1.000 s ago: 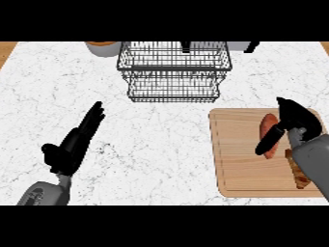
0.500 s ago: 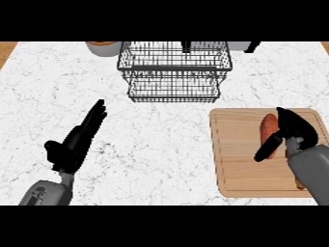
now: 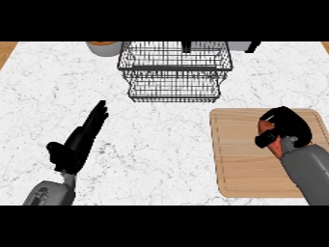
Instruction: Pick the sweet potato from the cutting board and place it in the tiered basket
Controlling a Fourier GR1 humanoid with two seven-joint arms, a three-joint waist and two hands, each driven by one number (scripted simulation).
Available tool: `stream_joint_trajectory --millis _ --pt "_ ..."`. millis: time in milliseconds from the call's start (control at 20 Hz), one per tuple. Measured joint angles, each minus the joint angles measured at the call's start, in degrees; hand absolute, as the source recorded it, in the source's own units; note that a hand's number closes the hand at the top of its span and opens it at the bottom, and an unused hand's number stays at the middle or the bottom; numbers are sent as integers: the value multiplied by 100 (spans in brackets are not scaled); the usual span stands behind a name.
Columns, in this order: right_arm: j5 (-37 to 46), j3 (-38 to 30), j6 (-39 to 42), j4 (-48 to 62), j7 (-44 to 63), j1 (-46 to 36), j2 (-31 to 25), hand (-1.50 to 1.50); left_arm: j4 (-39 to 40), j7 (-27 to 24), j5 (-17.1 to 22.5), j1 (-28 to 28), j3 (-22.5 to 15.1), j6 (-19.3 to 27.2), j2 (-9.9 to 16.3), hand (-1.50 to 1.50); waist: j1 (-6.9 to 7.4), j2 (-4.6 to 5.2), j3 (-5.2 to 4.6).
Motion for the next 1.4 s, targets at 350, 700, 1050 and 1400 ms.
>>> stream_joint_trajectory --millis 350,700,1050,1400 --pt "441 -243 51 62 -672 49 40 150 -52 68 -162 6 151 -120 -107 0 5 3 2" --pt "397 -258 502 403 -3444 71 -1306 150 -98 123 -176 4 162 -146 -108 0 32 24 12" --pt "177 -856 80 871 -5027 -146 -1609 150 -126 99 -185 63 253 -226 -52 0 14 5 6" --pt "-1061 -1686 489 -19 -5235 -565 -1404 150 -18 115 -230 -19 292 -155 -143 0 -74 -26 0"
